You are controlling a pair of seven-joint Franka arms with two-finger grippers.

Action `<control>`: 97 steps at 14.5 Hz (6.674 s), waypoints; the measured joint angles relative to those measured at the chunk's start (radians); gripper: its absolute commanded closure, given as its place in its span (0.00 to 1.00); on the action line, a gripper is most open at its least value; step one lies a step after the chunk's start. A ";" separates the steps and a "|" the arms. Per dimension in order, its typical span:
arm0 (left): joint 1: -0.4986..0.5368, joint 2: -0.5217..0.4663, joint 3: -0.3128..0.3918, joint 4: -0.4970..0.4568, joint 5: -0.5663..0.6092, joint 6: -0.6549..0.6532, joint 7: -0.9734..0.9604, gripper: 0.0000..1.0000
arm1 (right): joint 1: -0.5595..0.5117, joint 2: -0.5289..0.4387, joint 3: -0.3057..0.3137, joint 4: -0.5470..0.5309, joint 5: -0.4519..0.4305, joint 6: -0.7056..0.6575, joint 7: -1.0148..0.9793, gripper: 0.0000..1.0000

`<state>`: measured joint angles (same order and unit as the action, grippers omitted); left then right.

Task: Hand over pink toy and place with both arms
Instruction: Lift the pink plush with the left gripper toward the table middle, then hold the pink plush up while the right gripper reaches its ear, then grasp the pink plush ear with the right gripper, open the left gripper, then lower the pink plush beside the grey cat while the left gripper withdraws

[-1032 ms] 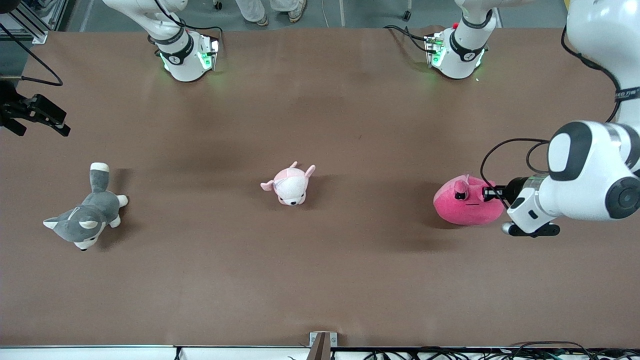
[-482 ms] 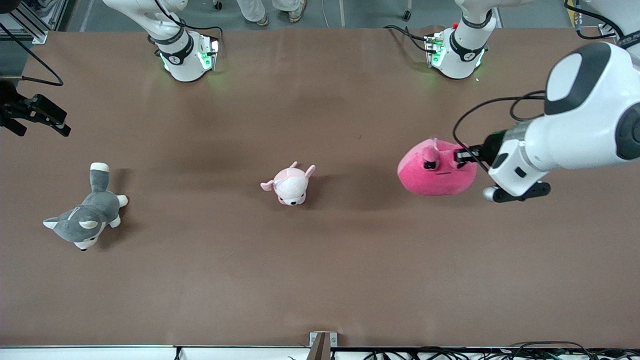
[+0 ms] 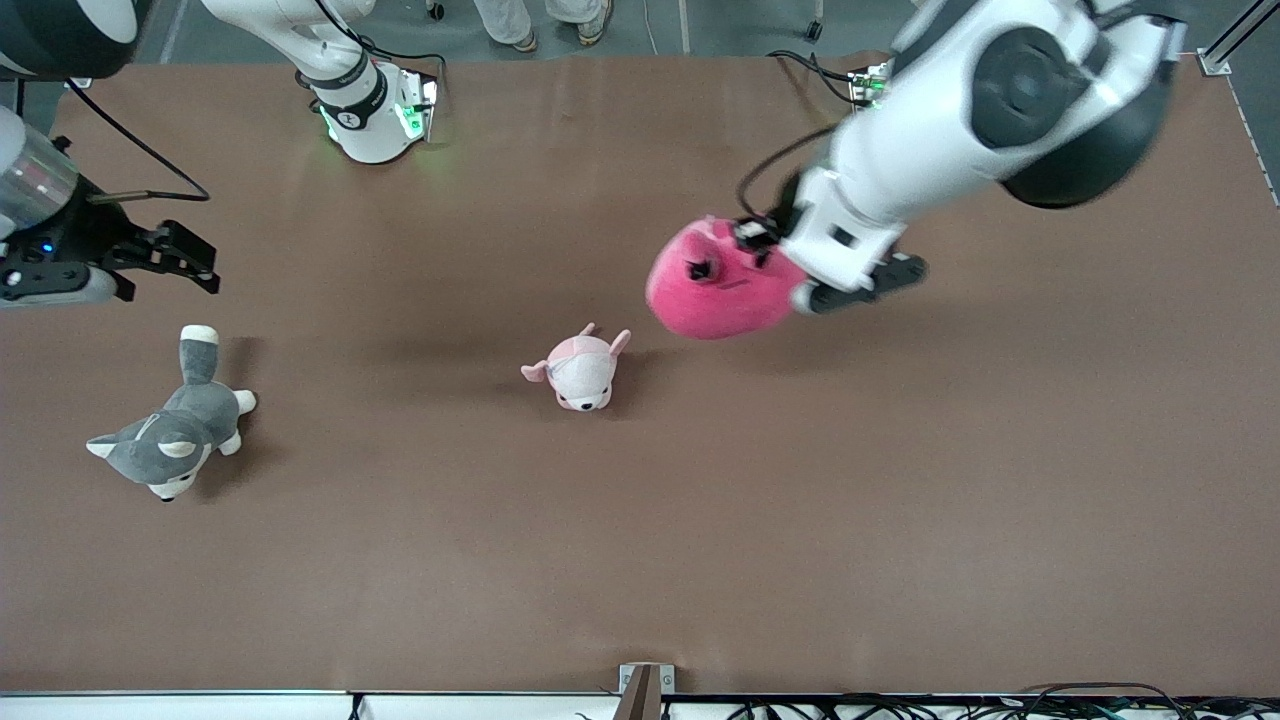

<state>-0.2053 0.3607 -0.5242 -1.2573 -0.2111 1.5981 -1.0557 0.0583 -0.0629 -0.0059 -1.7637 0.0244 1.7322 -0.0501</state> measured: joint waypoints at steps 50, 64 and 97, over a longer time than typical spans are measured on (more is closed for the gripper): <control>-0.328 0.122 0.014 0.007 0.000 0.424 -0.220 1.00 | 0.362 0.088 -0.001 0.050 0.464 -0.172 0.373 0.77; -0.345 0.117 0.017 0.013 0.099 0.441 -0.218 0.00 | 0.347 0.088 -0.022 0.051 0.450 -0.177 0.217 0.98; 0.668 -0.269 0.041 -0.172 0.218 -0.149 1.088 0.00 | -0.109 0.641 -0.034 0.322 0.441 -0.145 -0.177 0.00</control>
<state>0.4630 0.0916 -0.4832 -1.4290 0.0072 1.4492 0.0319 -0.0503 0.5779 -0.0399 -1.4413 0.4654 1.5872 -0.2271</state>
